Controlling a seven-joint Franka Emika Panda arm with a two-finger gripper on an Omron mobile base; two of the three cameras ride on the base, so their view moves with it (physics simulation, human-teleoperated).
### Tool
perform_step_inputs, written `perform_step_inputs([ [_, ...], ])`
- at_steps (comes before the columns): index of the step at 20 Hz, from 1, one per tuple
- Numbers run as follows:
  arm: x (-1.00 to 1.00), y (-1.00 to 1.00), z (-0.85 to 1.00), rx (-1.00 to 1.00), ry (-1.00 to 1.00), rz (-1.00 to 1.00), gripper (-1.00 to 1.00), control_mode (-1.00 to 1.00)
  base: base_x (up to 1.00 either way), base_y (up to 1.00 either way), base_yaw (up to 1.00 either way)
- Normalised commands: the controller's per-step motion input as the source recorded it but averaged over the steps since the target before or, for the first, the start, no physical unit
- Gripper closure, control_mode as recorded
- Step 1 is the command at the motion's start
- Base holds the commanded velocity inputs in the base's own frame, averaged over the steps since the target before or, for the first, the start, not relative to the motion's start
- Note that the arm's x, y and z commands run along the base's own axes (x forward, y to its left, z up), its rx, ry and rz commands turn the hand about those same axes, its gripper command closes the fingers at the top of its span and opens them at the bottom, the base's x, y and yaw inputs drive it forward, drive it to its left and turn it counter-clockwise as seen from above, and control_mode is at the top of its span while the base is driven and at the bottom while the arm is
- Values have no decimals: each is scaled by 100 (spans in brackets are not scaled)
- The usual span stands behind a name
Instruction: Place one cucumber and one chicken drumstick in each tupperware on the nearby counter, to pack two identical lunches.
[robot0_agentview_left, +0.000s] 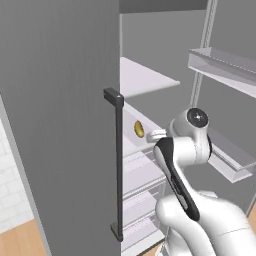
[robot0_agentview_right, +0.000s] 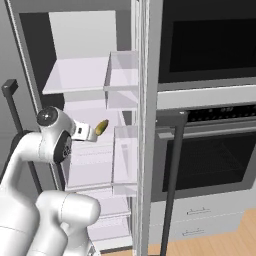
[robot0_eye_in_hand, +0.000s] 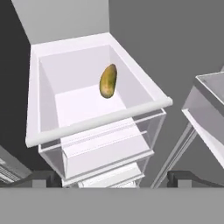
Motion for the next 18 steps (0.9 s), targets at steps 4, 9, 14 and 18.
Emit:
perform_step_inputs([
  [4,70,0,-2,2,-6,0,-100,-100,0,0,0],
  [9,79,0,-7,0,0,0,-100,-100,0,0,0],
  [14,80,2,-4,0,1,0,-100,-100,0,0,0],
  [18,38,21,-20,0,9,0,-100,-100,0,0,0],
])
